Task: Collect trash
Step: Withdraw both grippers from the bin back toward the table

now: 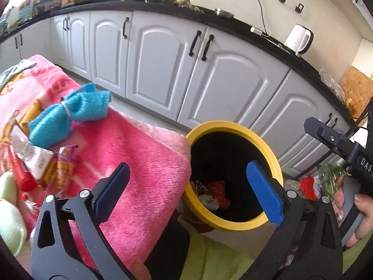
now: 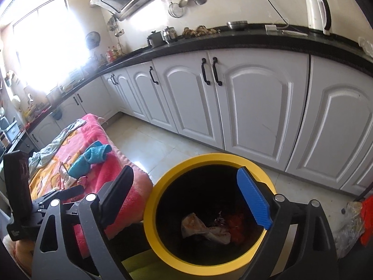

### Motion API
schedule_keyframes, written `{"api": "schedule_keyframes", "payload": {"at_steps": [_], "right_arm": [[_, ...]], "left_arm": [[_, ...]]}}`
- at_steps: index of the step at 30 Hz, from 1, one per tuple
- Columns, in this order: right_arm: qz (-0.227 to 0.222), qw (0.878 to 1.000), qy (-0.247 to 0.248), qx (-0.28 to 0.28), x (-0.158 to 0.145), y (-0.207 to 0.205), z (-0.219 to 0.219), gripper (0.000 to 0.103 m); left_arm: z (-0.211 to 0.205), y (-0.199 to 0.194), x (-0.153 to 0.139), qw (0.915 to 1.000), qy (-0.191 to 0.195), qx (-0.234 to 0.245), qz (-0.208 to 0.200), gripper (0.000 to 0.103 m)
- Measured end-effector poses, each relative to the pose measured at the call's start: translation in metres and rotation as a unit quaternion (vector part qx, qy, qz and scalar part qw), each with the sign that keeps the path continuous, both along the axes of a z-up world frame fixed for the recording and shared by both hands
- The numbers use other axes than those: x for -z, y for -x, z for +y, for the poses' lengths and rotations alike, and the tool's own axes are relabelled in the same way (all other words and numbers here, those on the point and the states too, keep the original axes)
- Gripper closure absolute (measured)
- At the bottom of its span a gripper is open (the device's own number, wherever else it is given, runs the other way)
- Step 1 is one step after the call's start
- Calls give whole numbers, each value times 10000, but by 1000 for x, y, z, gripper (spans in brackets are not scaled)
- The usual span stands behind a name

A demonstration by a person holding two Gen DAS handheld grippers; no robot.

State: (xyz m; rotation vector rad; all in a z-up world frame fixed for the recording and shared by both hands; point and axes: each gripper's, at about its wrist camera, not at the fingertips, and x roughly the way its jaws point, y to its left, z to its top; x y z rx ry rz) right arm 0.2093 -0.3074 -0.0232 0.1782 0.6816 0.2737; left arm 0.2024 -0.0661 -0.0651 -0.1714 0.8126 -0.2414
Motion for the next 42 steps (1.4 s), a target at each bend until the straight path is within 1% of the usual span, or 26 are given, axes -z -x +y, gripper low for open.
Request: {"api": "schedule_keyframes", "payload": {"at_steps": [14, 21, 25, 42], "right_arm": [[-354, 9987, 135, -345, -23, 20, 32, 13], [-518, 9970, 242, -516, -32, 31, 49, 12], [-616, 9958, 266, -619, -37, 38, 60, 11], [-796, 9880, 461, -1238, -44, 63, 114, 8]], "left_arm": [[42, 19, -21, 9985, 117, -467, -272, 11], [62, 28, -28, 9967, 43, -691, -416, 11], [73, 34, -33, 9956, 99, -805, -464, 11], [129, 56, -45, 9873, 173, -1417, -697, 11]]}}
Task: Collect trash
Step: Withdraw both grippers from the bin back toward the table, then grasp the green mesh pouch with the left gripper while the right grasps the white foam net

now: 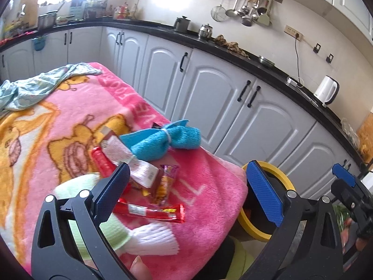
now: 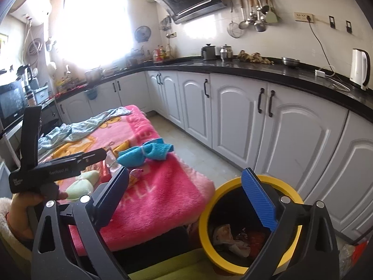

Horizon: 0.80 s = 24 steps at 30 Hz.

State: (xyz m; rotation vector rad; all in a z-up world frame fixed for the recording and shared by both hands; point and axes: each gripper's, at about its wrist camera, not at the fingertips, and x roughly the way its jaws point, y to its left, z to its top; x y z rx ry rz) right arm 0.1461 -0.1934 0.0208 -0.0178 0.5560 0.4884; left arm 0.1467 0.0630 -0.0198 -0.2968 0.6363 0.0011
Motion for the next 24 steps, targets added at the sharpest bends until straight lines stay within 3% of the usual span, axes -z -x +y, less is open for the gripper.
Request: {"api": "schedule_keyframes", "payload": {"at_steps": [24], "right_arm": [[-54, 9929, 384, -1124, 10, 29, 90, 8]], "left_arm": [[75, 27, 4, 9973, 156, -714, 22, 11]]}}
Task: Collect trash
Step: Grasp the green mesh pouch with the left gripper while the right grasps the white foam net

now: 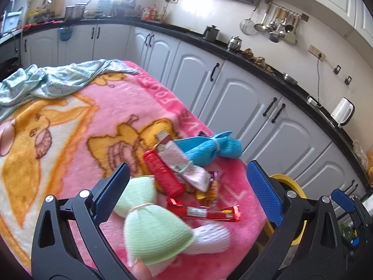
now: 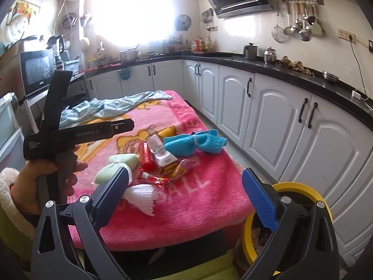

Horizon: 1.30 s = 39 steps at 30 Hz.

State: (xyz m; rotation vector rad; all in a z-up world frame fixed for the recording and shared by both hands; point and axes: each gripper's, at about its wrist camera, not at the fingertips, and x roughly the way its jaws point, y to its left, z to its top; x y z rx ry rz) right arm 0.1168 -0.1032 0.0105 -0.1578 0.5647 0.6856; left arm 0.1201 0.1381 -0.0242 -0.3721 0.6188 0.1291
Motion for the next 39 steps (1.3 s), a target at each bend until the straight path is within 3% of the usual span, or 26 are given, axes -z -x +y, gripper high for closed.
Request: {"api": "schedule_keyframes", "payload": {"at_steps": [8, 14, 21, 28, 30, 35, 37, 39], "right_arm": [[249, 9992, 113, -283, 16, -1, 24, 8], [492, 9977, 264, -392, 37, -7, 41, 8], [896, 9933, 493, -536, 68, -18, 60, 8], [1351, 9863, 608, -725, 98, -31, 73, 9], [1525, 9836, 550, -795, 104, -35, 74, 15], [1936, 9746, 435, -1039, 114, -38, 78, 33], [2006, 9719, 428, -1155, 116, -36, 79, 42], [2016, 9705, 460, -1241, 118, -34, 79, 61]], "left_arm": [[32, 4, 16, 9989, 185, -351, 254, 11], [49, 6, 37, 9957, 555, -459, 579, 11], [57, 4, 69, 9854, 1363, -349, 960, 11], [53, 2, 82, 9785, 1730, -242, 1093, 11], [52, 1, 85, 9772, 1802, -221, 1099, 11], [46, -2, 96, 9747, 1847, -174, 1245, 33], [46, -2, 97, 9758, 1799, -181, 1231, 38], [47, -2, 97, 9760, 1786, -168, 1237, 43]]}}
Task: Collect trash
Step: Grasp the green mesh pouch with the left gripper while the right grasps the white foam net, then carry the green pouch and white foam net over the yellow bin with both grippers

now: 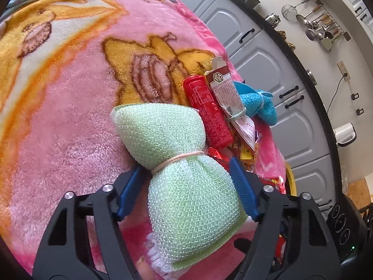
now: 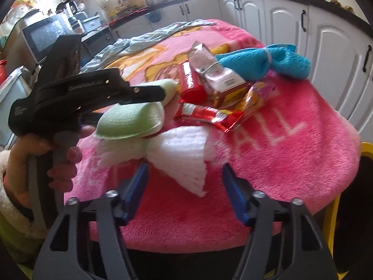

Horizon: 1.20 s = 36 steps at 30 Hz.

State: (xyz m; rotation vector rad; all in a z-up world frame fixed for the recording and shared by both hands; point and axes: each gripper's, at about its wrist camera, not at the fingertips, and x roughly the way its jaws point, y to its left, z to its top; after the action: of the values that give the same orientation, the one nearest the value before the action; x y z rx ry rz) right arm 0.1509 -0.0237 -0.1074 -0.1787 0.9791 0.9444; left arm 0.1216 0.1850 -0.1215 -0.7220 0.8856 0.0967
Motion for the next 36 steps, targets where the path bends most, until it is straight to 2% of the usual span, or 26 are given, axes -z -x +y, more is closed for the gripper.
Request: {"api": "schedule_keyframes", "payload": {"at_steps": [1, 2, 5, 9, 15, 21, 29, 36], "right_arm": [[29, 10000, 12, -46, 1, 1, 1, 68], [49, 10000, 19, -72, 1, 1, 2, 80], [198, 9996, -10, -188, 3, 6, 0, 92], [52, 9997, -47, -243, -7, 12, -2, 94], [-224, 9991, -215, -296, -30, 20, -7, 95], [-500, 9978, -324, -280, -52, 23, -13, 95], [-868, 9950, -489, -20, -81, 18, -36, 95], [-1099, 9918, -601, 261, -99, 8, -56, 95]], "left_arm": [[1, 1, 0, 10000, -1, 1, -8, 47], [1, 1, -1, 10000, 2, 8, -27, 51], [2, 1, -4, 9999, -63, 77, -73, 59], [3, 4, -15, 9994, -254, 106, -227, 64], [0, 11, -39, 9970, -581, 142, -496, 65], [-8, 16, -61, 9940, -723, 228, -790, 66], [-34, 19, -92, 9860, -997, 523, -1226, 67], [-53, 20, -108, 9810, -1094, 702, -1444, 67]]}}
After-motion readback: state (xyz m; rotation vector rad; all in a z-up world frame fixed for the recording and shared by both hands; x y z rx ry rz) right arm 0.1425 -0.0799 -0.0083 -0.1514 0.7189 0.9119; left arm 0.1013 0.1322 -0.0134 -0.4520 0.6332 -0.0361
